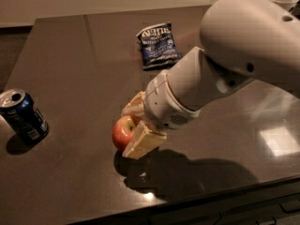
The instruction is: Move apple near pepsi can
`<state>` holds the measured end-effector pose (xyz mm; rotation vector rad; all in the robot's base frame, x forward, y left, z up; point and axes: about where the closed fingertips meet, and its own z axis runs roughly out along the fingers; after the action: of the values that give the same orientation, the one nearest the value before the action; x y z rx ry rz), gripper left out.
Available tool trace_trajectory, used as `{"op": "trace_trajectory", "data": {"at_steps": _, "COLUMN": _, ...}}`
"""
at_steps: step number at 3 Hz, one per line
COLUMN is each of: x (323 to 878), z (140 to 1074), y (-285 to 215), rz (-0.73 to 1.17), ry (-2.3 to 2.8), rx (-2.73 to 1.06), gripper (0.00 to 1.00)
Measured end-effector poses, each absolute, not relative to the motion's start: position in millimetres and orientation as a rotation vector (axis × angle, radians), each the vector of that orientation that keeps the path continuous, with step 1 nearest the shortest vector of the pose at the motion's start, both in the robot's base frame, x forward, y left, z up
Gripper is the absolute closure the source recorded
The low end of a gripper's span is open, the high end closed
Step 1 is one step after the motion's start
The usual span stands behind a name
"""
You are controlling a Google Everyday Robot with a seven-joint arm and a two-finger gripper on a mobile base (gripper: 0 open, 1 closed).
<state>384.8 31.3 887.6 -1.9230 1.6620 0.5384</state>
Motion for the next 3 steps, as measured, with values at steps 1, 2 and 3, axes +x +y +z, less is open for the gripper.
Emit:
{"op": "trace_trajectory", "data": {"at_steps": 1, "x": 393, "z": 886, "y": 64, "rz": 0.559, "ry": 1.611, "rx": -1.944, "gripper": 1.00}}
{"op": "trace_trajectory", "data": {"at_steps": 2, "x": 400, "z": 885, "y": 100, "rz": 0.580, "ry": 1.555, "rx": -1.966, "gripper": 1.00}}
{"op": "trace_trajectory", "data": {"at_steps": 3, "x": 409, "z": 882, "y": 134, "rz": 0.590, "ry": 1.516, "rx": -1.996, "gripper": 1.00}}
